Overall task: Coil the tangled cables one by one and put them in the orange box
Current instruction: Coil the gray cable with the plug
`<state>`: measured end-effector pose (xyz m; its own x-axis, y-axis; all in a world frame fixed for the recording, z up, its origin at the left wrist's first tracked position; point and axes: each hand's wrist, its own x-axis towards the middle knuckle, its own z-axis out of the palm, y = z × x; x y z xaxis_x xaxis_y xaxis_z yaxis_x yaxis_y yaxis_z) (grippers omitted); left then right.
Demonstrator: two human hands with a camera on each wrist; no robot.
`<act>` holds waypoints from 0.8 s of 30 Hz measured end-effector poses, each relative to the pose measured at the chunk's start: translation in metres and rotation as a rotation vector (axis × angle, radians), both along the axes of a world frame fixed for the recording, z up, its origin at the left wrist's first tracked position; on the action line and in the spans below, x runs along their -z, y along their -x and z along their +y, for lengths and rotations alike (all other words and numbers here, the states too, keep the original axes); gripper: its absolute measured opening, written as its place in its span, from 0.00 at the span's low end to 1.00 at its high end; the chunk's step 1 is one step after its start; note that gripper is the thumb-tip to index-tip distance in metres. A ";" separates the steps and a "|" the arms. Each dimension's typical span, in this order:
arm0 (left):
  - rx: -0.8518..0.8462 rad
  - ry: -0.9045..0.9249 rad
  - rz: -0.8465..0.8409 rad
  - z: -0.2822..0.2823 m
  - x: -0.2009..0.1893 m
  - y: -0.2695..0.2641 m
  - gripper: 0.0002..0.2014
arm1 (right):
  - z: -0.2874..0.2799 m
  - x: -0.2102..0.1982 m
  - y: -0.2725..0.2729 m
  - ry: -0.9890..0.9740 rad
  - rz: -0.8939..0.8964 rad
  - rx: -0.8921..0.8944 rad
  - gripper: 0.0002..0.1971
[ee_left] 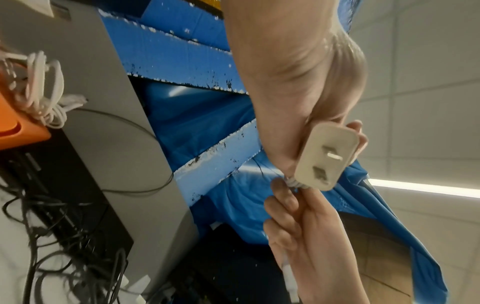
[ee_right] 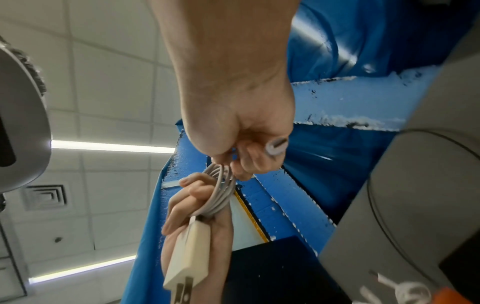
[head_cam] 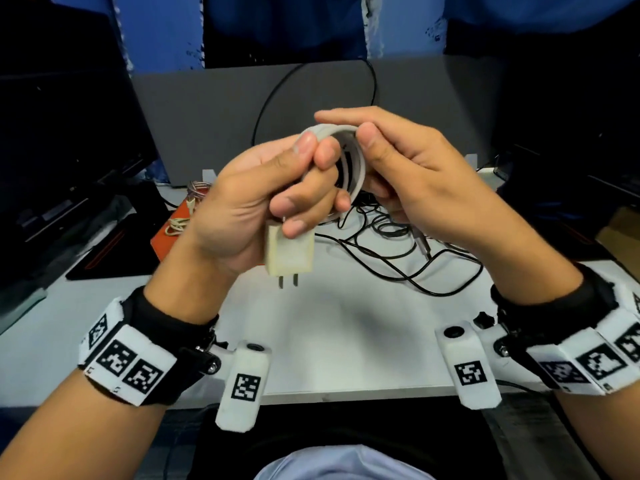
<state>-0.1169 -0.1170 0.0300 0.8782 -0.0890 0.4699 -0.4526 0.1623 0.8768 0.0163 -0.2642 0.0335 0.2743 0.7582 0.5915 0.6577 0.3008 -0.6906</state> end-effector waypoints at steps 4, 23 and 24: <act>-0.015 0.084 -0.042 -0.009 0.004 -0.006 0.15 | 0.007 0.007 0.010 0.124 0.401 -0.102 0.23; -0.744 -0.608 0.108 -0.004 -0.002 0.002 0.20 | 0.010 0.007 0.001 0.259 -0.364 0.434 0.20; -0.747 -0.627 0.085 -0.003 0.000 0.001 0.21 | 0.011 0.007 0.001 0.235 -0.349 0.422 0.20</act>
